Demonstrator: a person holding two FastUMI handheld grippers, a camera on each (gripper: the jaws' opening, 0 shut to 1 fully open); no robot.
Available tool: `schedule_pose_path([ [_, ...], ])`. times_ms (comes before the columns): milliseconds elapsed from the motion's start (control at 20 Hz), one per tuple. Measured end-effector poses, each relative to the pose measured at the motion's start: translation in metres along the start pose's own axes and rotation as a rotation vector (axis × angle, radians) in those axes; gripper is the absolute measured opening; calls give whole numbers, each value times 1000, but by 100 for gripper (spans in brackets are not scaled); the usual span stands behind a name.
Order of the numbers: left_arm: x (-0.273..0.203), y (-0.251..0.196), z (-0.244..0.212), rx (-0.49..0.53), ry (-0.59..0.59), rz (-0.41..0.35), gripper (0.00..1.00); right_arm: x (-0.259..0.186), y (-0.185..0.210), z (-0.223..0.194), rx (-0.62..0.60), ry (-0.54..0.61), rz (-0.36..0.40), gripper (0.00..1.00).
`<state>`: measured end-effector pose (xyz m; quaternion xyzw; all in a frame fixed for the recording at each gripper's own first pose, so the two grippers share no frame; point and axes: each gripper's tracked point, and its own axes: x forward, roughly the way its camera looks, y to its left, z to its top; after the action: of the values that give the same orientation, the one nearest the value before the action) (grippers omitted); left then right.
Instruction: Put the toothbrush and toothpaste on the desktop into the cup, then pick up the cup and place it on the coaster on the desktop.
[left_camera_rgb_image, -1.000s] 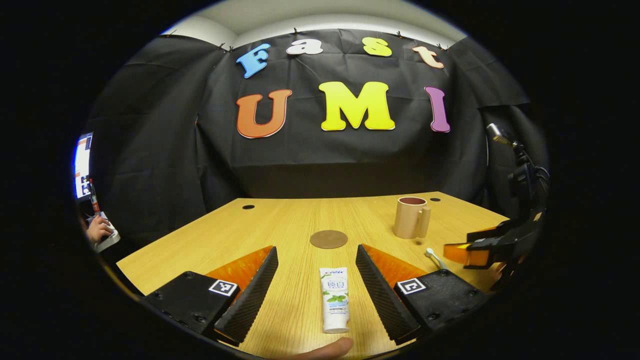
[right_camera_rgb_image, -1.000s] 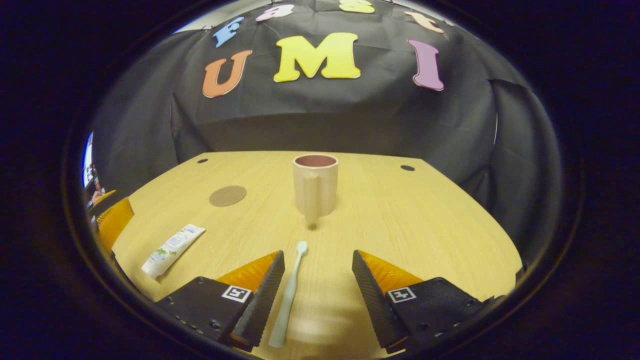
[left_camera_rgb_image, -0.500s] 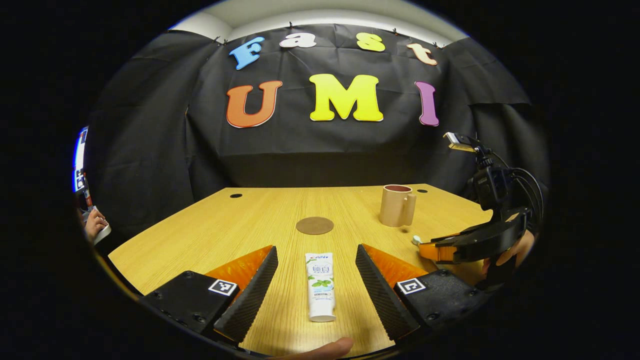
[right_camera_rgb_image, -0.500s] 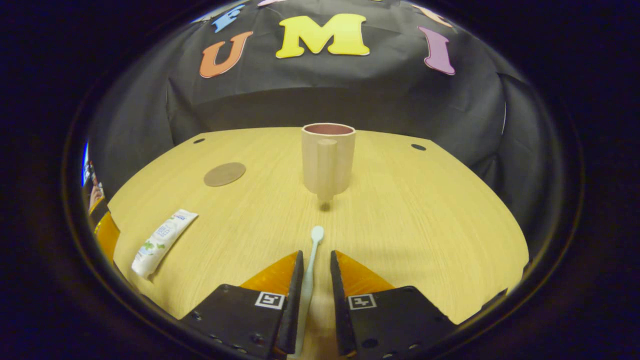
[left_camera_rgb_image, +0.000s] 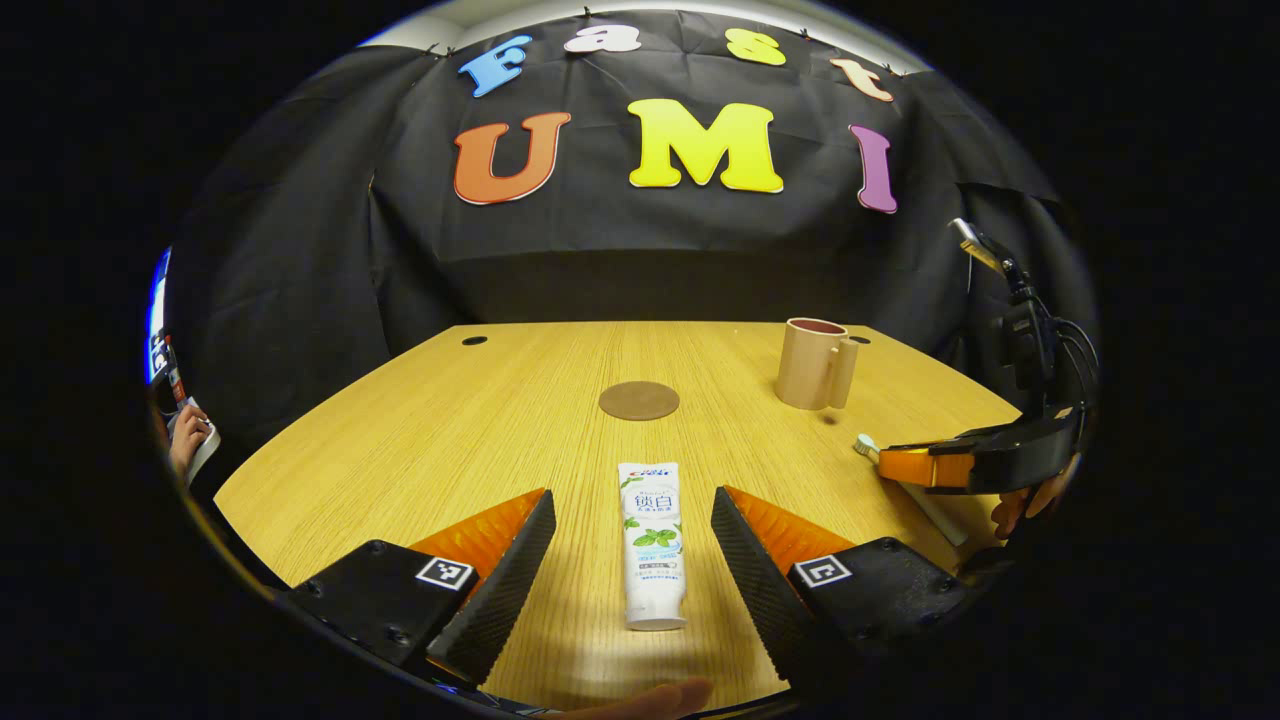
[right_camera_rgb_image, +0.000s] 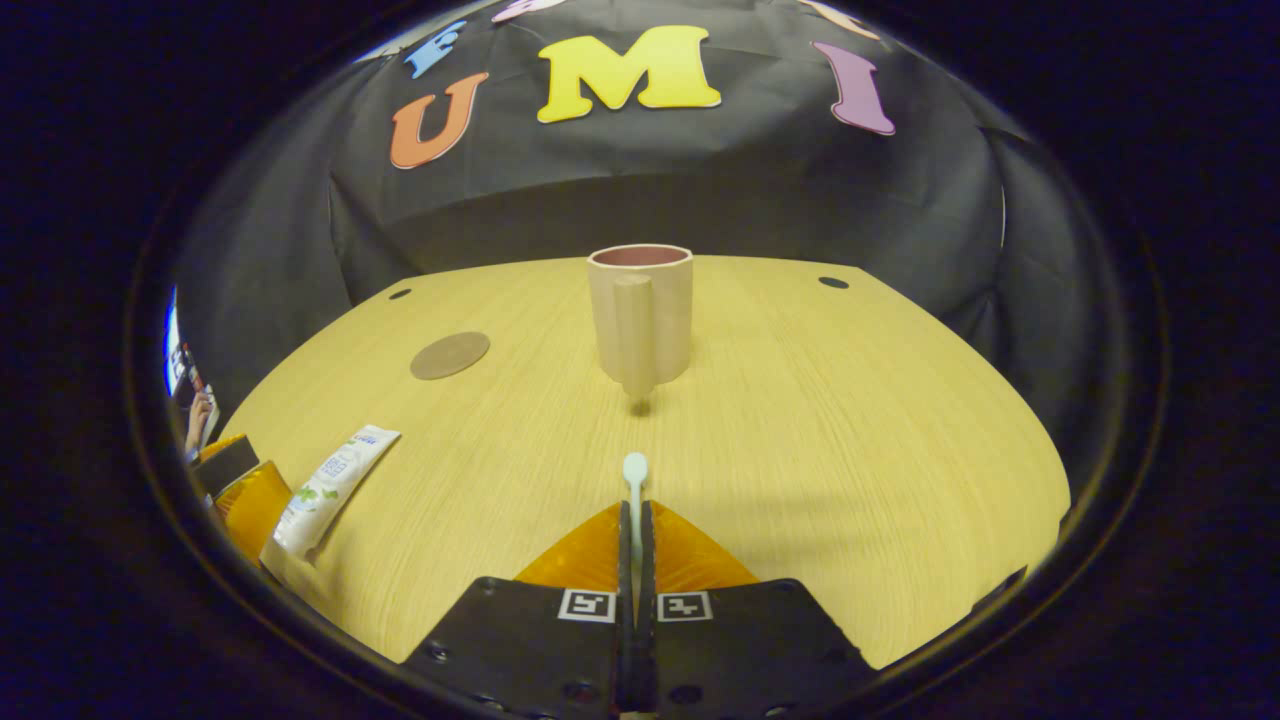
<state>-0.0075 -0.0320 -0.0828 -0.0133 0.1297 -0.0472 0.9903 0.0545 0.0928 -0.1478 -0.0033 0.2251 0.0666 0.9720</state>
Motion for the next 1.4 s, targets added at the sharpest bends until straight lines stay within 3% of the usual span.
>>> schedule_pose_path([
  [250,10,-12,-10,-4,87,-21,100,-27,-6,20,-25,-121,15,1],
  [500,17,-15,-34,-60,260,-10,100,-58,-6,40,-60,-236,22,1],
  [700,19,-14,-39,-63,298,-16,98,-74,-4,48,-75,-285,31,1],
  [1050,21,-5,-40,-43,320,-6,77,-85,-7,59,-68,-321,30,0],
  [1100,22,-3,-41,-34,322,-4,75,-86,-8,61,-65,-326,31,4],
  [1400,21,5,-39,-35,333,-7,48,-95,-10,76,-69,-360,24,1],
])
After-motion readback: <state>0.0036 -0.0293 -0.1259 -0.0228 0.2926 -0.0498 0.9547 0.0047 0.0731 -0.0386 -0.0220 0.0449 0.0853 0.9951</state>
